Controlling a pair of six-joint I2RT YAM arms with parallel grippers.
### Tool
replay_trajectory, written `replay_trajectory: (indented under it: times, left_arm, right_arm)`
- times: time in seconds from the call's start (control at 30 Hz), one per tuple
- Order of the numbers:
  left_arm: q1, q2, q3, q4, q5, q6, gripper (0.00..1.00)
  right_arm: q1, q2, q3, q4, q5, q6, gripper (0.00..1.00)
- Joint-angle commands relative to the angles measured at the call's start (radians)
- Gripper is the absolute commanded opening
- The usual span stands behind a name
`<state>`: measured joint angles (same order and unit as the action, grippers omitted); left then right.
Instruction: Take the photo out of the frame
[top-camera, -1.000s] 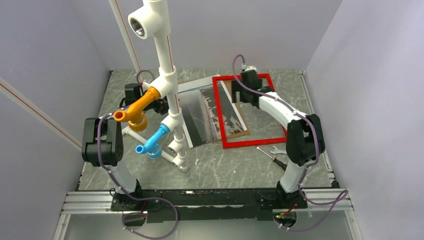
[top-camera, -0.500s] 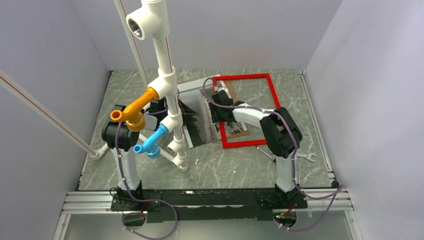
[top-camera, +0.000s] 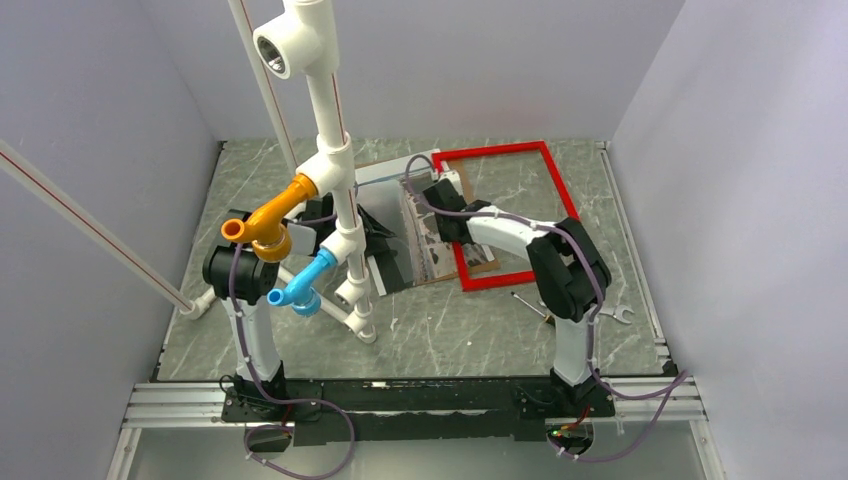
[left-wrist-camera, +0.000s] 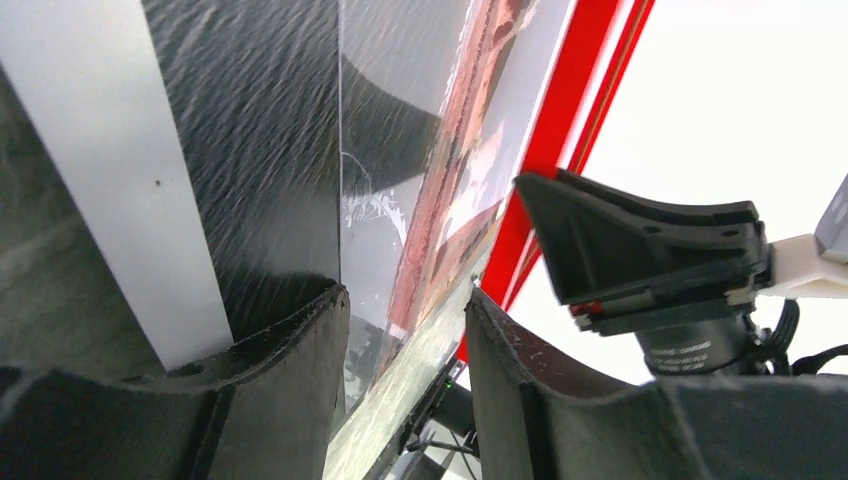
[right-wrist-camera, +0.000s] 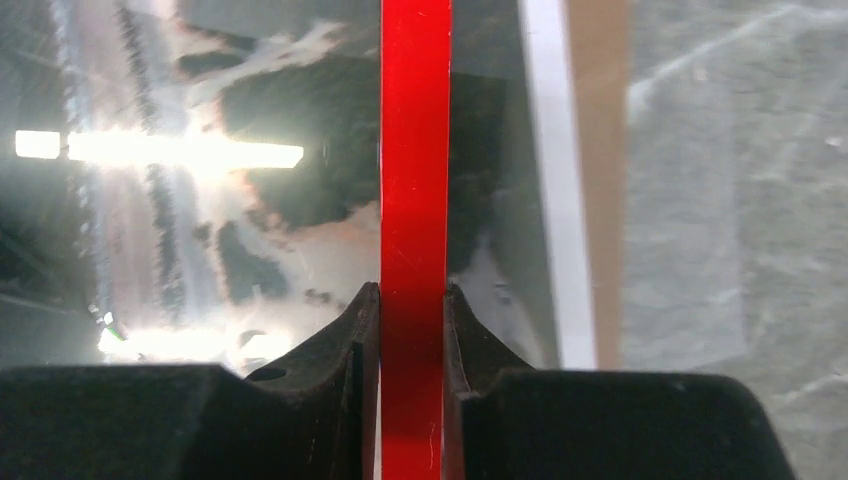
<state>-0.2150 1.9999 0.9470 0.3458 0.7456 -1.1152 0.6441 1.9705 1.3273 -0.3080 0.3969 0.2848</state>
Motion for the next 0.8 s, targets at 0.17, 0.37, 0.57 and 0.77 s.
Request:
replay_trajectory:
  times: [0.17,0.37,0.57,0.77]
  left_arm:
    - [0.006,0.001,0.039,-0.215,-0.037,0.081,0.52]
    - [0.006,-0.017,0.073,-0.283,-0.050,0.124,0.52]
    - [0.009,-0.055,0.122,-0.379,-0.092,0.213,0.52]
    - [0.027,-0.100,0.119,-0.332,-0.049,0.256,0.54]
  right_arm:
    - [-0.164,-0.162,-0.058,0.008,0.111,0.052,0.00]
    - [-0.249,-0.135,-0.114,0.123,0.016,-0.146,0.00]
    - [-0.327,-0.135,-0.146,0.177,-0.016,-0.245,0.00]
    - [-0.363,-0.136,-0.161,0.189,-0.062,-0.327,0.00]
